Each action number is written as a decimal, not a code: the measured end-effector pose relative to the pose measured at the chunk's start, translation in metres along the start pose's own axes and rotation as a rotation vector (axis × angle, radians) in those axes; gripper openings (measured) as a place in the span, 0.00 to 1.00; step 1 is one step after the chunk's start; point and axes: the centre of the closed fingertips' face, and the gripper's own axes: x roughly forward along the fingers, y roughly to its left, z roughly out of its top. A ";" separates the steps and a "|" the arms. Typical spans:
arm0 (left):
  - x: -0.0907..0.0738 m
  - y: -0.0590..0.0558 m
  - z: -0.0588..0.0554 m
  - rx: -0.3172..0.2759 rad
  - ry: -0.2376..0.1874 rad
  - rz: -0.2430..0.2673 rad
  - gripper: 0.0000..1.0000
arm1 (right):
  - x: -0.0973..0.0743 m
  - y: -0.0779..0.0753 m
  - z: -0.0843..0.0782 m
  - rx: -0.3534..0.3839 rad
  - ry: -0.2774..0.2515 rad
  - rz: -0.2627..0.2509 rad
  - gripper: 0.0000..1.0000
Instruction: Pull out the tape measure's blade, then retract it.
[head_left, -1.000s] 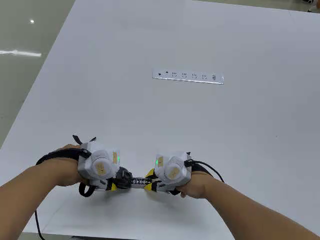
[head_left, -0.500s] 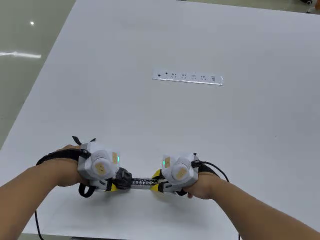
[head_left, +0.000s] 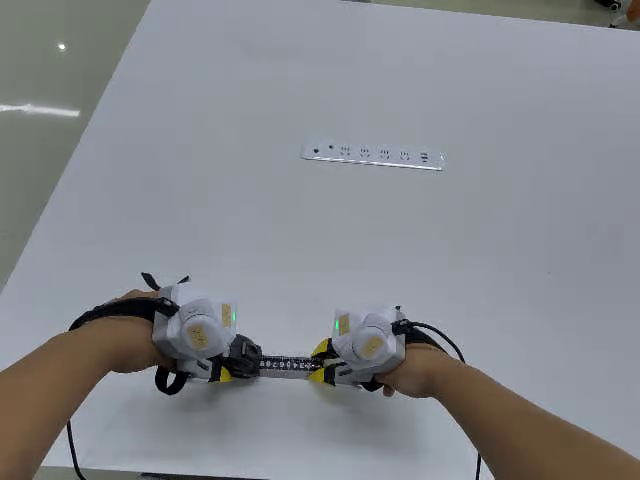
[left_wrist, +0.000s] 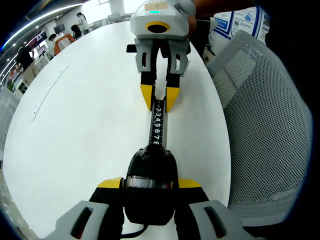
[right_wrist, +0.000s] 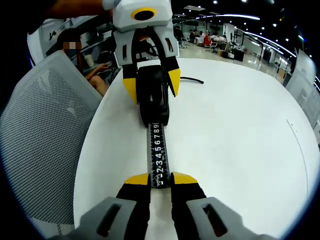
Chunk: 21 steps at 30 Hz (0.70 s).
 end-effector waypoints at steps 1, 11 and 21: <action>0.000 0.000 0.000 0.001 0.000 0.001 0.35 | -0.001 0.000 -0.001 0.001 0.000 0.000 0.14; 0.001 0.000 0.000 -0.006 -0.003 0.003 0.36 | -0.012 -0.003 -0.014 0.014 -0.005 -0.004 0.14; 0.001 -0.001 0.000 -0.011 -0.003 0.002 0.36 | -0.023 -0.002 -0.025 0.009 0.007 -0.011 0.14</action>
